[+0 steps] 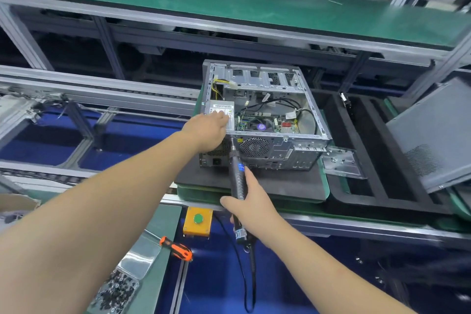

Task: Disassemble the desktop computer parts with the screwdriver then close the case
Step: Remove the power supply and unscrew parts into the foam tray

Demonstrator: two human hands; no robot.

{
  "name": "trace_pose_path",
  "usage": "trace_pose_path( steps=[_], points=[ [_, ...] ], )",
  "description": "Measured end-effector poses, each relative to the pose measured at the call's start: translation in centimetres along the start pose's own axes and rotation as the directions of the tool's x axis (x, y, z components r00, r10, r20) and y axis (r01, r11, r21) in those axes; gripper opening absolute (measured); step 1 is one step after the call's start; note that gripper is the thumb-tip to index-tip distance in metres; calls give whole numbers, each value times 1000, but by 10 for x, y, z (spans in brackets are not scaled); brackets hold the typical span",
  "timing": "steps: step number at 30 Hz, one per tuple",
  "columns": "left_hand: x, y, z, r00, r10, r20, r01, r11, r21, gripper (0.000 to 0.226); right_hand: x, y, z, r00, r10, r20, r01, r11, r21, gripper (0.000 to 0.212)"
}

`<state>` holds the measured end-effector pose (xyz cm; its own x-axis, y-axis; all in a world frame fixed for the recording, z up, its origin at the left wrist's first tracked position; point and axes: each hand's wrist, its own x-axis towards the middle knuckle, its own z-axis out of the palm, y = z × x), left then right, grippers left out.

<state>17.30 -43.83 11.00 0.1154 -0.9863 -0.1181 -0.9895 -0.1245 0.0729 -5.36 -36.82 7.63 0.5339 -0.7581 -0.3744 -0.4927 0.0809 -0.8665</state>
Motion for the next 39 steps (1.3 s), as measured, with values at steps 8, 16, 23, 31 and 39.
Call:
trace_pose_path(
  steps=[8, 16, 23, 31, 39],
  points=[
    [1, -5, -5, 996, 15, 85, -9, 997, -72, 55, 1, -21, -4, 996, 77, 50, -74, 995, -60, 94],
    [-2, -4, -4, 996, 8, 89, 3, 992, -122, 55, -4, -35, -9, 995, 98, 26, -93, 982, -167, 90],
    [-3, -3, -7, 994, 16, 110, 2, 987, -160, 54, -4, -30, -8, 999, 43, 14, -39, 976, -215, 102],
    [7, 18, -20, 974, -222, -30, 202, 928, -314, 38, -29, -17, -85, 989, -21, -143, -20, 962, -274, 26],
    [19, 195, -10, 949, -134, -284, -88, 755, -650, 22, -18, 40, -240, 893, 133, -430, -227, 958, -177, 22]
  ],
)
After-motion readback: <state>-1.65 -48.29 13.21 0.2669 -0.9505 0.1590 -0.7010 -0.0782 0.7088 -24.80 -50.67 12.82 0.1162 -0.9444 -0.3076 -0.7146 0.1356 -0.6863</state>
